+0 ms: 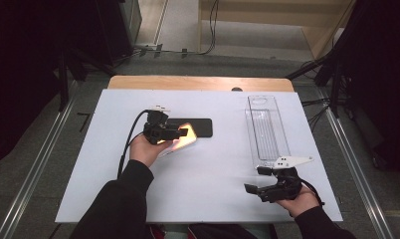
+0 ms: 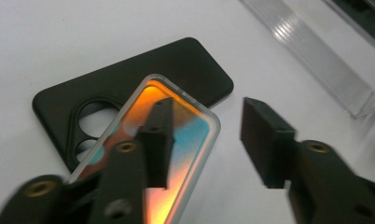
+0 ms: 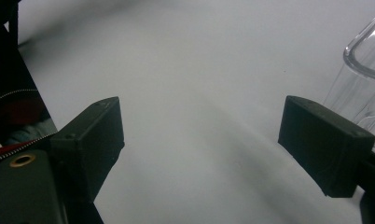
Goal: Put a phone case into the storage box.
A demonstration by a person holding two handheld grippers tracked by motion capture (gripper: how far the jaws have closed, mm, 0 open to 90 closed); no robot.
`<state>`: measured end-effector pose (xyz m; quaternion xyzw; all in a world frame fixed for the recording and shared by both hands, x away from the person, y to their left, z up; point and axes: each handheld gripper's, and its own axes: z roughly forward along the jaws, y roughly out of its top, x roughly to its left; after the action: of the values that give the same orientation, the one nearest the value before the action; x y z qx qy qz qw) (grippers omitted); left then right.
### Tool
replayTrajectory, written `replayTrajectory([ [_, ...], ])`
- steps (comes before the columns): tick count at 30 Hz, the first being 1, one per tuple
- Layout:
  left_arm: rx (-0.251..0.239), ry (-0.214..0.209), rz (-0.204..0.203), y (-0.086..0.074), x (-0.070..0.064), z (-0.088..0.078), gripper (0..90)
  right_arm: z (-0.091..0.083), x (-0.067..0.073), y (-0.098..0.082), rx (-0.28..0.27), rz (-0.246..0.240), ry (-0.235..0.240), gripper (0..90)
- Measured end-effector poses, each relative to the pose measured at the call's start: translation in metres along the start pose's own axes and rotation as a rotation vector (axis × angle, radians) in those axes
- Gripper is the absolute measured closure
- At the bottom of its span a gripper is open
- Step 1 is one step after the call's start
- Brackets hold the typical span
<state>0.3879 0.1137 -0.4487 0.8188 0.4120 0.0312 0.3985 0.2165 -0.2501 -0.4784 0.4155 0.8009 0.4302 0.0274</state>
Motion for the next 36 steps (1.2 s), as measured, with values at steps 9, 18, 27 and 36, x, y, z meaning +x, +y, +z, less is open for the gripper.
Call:
replayTrajectory([
  [9, 0.018, 0.001, -0.005, -0.006, -0.001, 0.03, 90.0, 0.0, 0.0, 0.0, 0.002, 0.0, 0.001, 12.4],
  [18, 0.048, -0.012, -0.019, -0.015, -0.001, 0.046, 90.0, 0.0, 0.0, -0.001, 0.002, 0.002, 0.001, 12.4],
  [27, 0.101, -0.037, -0.007, -0.027, -0.008, 0.051, 90.0, -0.002, 0.0, -0.001, -0.001, 0.001, -0.001, 12.4],
  [36, 0.158, -0.089, 0.009, -0.039, -0.023, 0.044, 90.0, -0.001, 0.0, -0.001, 0.0, 0.005, -0.002, 12.4],
])
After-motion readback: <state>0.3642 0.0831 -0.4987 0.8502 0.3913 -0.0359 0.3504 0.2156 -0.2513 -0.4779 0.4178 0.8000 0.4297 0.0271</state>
